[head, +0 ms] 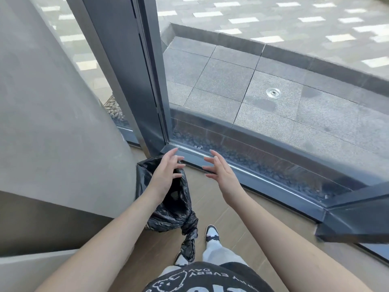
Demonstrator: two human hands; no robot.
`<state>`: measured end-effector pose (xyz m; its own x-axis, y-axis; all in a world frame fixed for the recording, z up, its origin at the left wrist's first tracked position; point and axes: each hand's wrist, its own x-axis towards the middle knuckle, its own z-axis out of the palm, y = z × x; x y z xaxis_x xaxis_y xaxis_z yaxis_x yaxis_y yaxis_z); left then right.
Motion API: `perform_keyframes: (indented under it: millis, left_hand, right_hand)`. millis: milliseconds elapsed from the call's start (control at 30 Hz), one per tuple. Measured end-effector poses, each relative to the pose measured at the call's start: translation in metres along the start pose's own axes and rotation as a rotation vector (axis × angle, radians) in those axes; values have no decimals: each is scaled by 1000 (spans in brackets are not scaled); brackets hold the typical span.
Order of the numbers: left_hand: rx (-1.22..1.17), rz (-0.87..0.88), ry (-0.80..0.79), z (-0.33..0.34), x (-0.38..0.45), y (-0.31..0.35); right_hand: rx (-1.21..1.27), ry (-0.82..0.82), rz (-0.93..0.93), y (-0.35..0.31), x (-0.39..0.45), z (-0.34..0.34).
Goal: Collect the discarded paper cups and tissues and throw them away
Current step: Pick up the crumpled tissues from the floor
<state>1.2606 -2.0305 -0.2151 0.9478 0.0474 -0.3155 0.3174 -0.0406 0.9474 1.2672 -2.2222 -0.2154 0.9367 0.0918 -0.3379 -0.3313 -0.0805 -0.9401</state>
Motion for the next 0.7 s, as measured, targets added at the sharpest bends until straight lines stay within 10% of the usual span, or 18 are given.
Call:
perform_keyframes:
  millis: [700]
  left_hand:
    - [195,169,-619,138,-56,34]
  right_hand:
    - [106,644,-132,20,-157,-94]
